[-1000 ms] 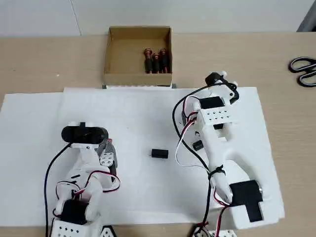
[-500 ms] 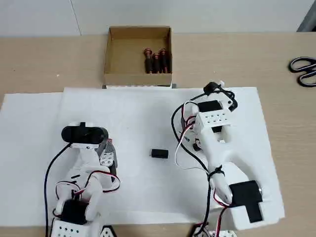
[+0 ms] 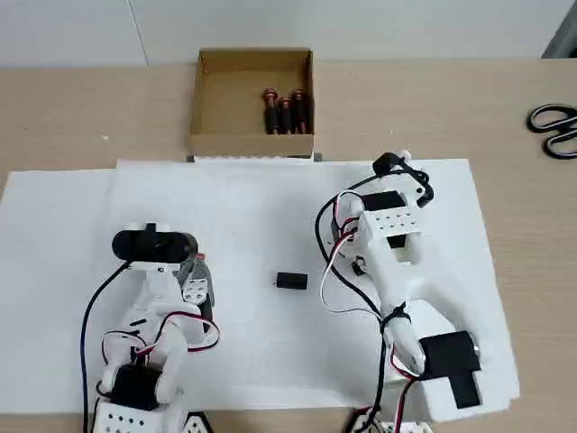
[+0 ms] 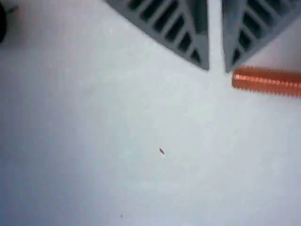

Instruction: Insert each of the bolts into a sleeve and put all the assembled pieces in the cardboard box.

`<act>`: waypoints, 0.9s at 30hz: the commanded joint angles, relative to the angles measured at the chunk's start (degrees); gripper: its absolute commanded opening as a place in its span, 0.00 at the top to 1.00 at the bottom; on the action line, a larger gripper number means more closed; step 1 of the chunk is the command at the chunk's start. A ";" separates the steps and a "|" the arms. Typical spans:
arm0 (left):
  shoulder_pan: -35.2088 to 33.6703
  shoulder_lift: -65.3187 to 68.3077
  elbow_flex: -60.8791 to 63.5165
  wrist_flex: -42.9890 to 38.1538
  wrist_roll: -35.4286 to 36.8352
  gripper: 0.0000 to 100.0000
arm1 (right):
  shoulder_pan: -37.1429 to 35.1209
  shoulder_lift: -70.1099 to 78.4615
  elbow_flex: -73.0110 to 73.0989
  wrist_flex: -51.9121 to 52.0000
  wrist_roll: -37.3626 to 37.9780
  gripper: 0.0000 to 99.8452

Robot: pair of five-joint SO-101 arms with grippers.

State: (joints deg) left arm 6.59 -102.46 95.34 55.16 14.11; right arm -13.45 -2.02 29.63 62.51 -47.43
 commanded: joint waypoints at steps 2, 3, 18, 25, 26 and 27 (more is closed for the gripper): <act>-0.18 -0.53 -0.92 0.26 0.35 0.99 | 0.92 -0.13 -0.18 -1.45 0.00 0.87; -0.18 -0.53 -0.92 0.26 0.35 0.99 | 0.92 -0.13 -0.18 -1.63 0.00 0.91; -0.18 -0.53 -0.92 0.26 0.35 0.99 | 2.68 -0.57 -0.26 -3.38 0.00 1.00; -0.18 -0.53 -0.92 0.26 0.35 0.99 | 2.24 -1.63 -0.70 -3.38 5.36 1.00; -0.18 -0.53 -0.92 0.26 0.35 0.99 | 2.24 -2.59 -1.05 -3.12 6.33 1.00; -0.18 -0.53 -0.92 0.26 0.35 0.99 | 2.24 -4.09 -1.49 -2.24 7.30 1.00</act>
State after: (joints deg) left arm 6.59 -102.46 95.34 55.16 14.11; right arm -10.90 -2.46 29.80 61.71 -43.21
